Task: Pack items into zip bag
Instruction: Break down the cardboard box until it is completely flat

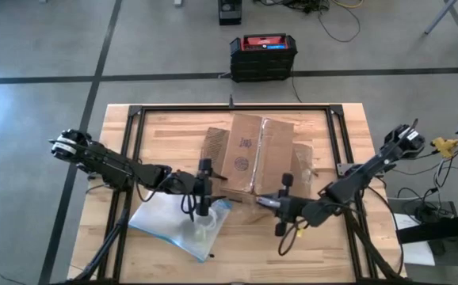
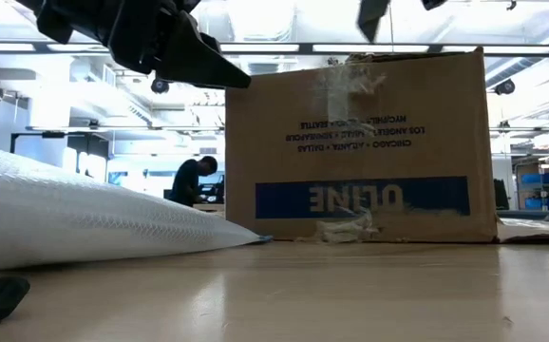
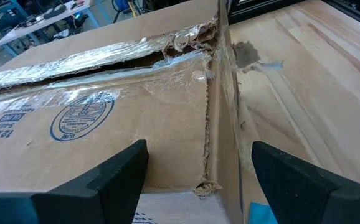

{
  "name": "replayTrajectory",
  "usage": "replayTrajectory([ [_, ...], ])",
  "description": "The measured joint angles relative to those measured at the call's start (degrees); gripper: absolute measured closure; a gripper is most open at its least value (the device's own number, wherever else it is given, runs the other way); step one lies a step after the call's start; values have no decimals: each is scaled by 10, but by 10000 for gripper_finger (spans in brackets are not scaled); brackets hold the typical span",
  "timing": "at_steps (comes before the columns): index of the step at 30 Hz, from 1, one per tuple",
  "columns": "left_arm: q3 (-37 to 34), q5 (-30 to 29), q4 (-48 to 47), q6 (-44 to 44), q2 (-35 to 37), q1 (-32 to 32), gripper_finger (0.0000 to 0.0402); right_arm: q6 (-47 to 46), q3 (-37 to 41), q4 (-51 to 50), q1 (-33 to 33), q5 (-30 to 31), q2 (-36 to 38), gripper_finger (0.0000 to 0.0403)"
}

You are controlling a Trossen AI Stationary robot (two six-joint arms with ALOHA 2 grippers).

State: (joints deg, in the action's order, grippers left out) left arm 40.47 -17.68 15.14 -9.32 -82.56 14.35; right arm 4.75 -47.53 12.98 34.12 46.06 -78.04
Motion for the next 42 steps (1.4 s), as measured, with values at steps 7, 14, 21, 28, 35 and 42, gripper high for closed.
replayTrajectory([
  [7, -2, 5, -19, -5, 31, 3, 129, 57, 0, 32, -19, 26, 4, 351],
  [14, -2, 38, 2, -57, 127, -5, 129, 70, -1, -21, -115, 14, 120, 351],
  [21, -1, 197, 54, -55, 163, -160, 129, 51, -1, -80, -378, -208, 178, 351],
  [28, 24, 376, 153, 23, 57, -346, 129, 41, -1, -79, -607, -439, 140, 351],
  [35, 183, 422, 112, -19, -105, -355, 129, 42, -1, -39, -685, -540, 95, 351],
  [42, 298, 457, -19, -51, -208, -354, 129, 53, -1, -28, -698, -549, 86, 351],
])
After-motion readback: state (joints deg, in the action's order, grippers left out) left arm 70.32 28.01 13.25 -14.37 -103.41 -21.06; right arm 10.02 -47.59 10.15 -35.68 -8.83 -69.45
